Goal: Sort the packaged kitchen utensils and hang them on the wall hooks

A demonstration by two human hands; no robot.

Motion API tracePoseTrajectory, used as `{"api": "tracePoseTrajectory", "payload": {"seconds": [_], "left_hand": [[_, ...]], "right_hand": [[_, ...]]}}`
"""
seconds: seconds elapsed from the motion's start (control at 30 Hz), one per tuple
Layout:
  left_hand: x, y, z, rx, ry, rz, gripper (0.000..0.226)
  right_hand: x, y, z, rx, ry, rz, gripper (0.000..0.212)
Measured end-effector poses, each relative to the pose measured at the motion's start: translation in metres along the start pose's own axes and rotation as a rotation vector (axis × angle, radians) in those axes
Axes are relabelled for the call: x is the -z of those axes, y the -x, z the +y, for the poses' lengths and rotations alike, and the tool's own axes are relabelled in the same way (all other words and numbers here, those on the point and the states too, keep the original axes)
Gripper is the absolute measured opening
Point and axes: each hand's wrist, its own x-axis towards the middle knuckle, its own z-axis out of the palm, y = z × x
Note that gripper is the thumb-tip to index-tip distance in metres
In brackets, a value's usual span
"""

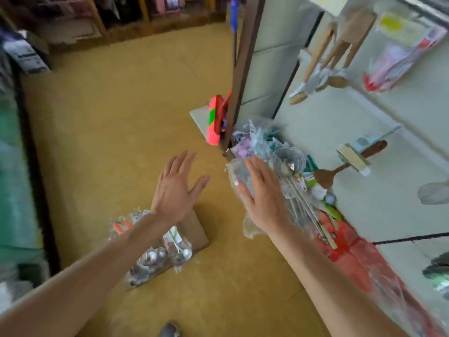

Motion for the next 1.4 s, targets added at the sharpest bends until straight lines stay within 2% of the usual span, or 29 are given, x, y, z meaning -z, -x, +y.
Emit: {"api": "tracePoseTrajectory", "payload": {"seconds": [0.2, 0.33, 0.4, 0.47, 0.6, 0.83, 1.0, 1.13, 1.27, 1.4], "left_hand": [[0.029, 0.031, -0.106, 0.306, 0.061, -0.029, 0.059], [0.011, 0.057, -0.156, 0.491, 0.060, -0.054, 0.058], [-0.006, 0.066, -0.175, 0.589, 0.081, -0.075, 0.066], [-0.032, 0.075, -0.197, 0.677, 0.118, -0.083, 0.072], [-0.091, 0.086, -0.232, 0.836, 0.235, -0.071, 0.049], [-0.217, 0.106, -0.281, 1.119, 0.395, -0.064, 0.051], [-0.293, 0.111, -0.313, 1.240, 0.463, -0.042, 0.056], [-0.346, 0.101, -0.343, 1.265, 0.443, -0.029, 0.066], [-0.379, 0.088, -0.359, 1.314, 0.465, -0.038, 0.073], [-0.394, 0.082, -0.367, 1.397, 0.544, 0.025, 0.055]], "right_hand": [[-0.086, -0.047, -0.084, 0.085, -0.048, -0.129, 0.069], [-0.145, -0.061, -0.107, 0.126, -0.066, -0.241, 0.070], [-0.175, -0.068, -0.109, 0.144, -0.074, -0.293, 0.070], [-0.208, -0.075, -0.105, 0.153, -0.081, -0.347, 0.068], [-0.287, -0.084, -0.086, 0.164, -0.097, -0.466, 0.064], [-0.427, -0.071, -0.032, 0.148, -0.088, -0.641, 0.060], [-0.514, -0.055, 0.005, 0.117, -0.086, -0.736, 0.063], [-0.565, -0.049, 0.024, 0.011, -0.081, -0.780, 0.067], [-0.604, -0.045, 0.039, -0.216, -0.151, -0.815, 0.071], [-0.625, -0.047, 0.047, -0.366, -0.195, -0.760, 0.076]]}}
